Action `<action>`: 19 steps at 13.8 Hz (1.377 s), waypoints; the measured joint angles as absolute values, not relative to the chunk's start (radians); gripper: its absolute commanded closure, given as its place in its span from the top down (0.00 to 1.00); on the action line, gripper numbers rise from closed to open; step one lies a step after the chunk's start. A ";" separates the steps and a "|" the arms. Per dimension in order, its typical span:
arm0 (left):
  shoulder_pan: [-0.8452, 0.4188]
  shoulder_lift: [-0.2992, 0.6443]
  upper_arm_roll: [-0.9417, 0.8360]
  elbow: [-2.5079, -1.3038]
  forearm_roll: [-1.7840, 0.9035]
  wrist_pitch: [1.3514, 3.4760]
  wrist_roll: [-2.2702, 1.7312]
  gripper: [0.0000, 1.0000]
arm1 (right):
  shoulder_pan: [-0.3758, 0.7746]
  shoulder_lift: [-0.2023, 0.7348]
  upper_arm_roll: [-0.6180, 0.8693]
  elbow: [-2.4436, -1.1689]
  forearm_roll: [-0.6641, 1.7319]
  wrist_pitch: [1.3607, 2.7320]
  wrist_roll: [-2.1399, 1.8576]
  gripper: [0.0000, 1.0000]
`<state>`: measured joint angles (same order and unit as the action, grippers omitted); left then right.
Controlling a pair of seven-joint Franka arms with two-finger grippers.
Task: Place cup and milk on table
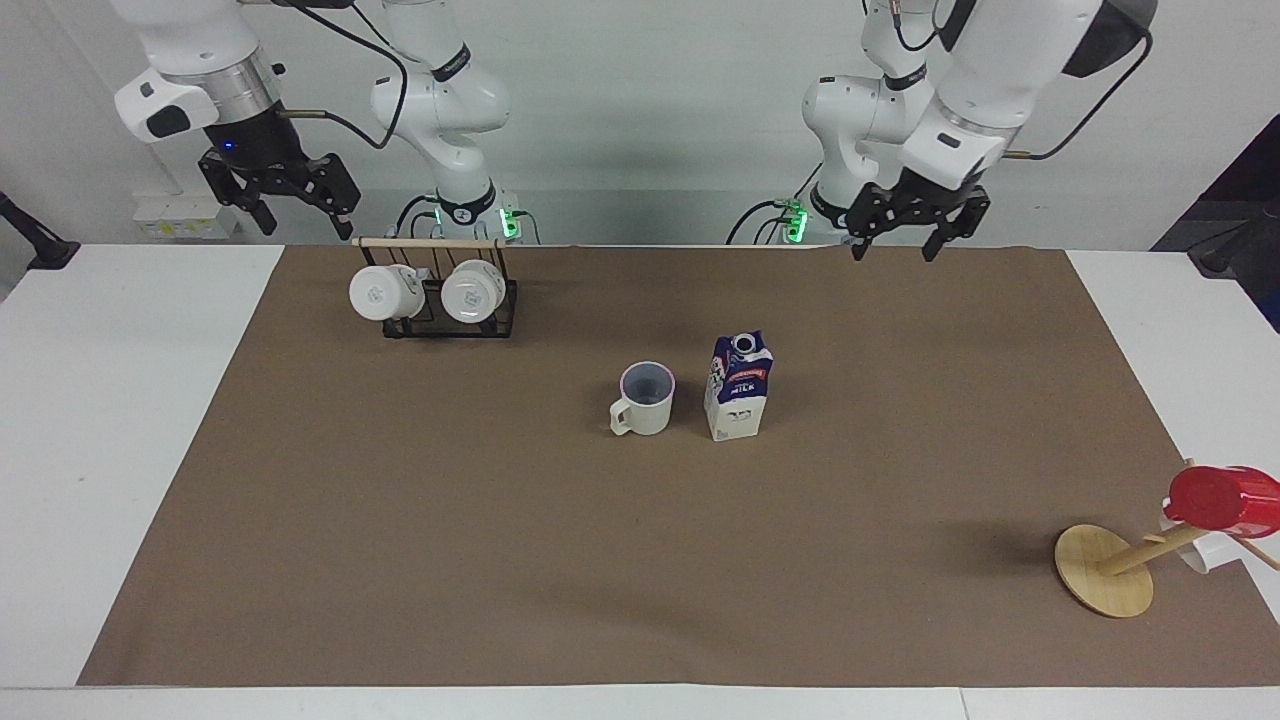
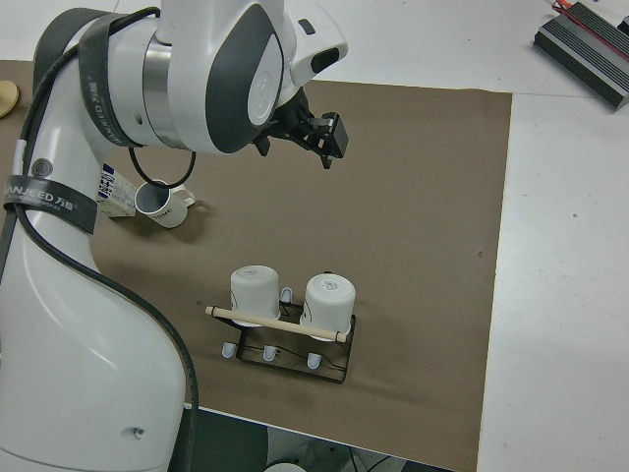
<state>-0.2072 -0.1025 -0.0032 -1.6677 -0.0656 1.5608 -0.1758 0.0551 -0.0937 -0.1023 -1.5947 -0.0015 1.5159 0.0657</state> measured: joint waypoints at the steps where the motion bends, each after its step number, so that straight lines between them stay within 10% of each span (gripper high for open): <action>1: -0.172 -0.104 -0.002 -1.648 -0.051 1.542 -0.122 1.00 | 0.055 -0.094 -0.102 -1.598 -0.002 1.525 0.066 1.00; 19: -0.097 -0.105 -0.002 -1.562 -0.018 1.480 -0.010 1.00 | 0.065 -0.094 -0.101 -1.602 -0.001 1.546 0.066 1.00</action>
